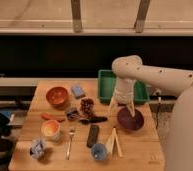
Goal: Place banana in tray
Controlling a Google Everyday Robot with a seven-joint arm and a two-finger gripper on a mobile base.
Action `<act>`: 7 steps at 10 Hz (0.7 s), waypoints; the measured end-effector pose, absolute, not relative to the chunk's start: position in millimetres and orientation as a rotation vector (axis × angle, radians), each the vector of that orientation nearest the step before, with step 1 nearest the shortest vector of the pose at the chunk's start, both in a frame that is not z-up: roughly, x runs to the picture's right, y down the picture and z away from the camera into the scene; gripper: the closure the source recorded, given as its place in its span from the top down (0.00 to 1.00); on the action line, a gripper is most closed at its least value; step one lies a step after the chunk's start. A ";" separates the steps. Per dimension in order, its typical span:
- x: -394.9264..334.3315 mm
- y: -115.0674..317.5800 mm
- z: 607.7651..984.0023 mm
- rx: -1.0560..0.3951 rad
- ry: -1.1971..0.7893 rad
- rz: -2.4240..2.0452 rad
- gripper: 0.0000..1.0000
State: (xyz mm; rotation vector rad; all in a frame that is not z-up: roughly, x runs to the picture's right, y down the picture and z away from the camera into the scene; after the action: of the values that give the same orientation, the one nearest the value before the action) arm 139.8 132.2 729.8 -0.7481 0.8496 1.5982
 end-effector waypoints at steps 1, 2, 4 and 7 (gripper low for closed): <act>136.4 147.7 725.7 -0.753 0.870 1.596 0.74; 135.1 156.9 722.7 -0.763 0.877 1.600 0.74; 128.8 175.2 715.9 -0.789 0.886 1.604 0.74; 120.2 205.9 729.6 -0.866 0.913 1.603 0.74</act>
State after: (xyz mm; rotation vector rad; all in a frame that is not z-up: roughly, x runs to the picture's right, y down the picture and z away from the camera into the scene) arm 120.2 205.9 729.6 -0.8664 0.9132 1.6035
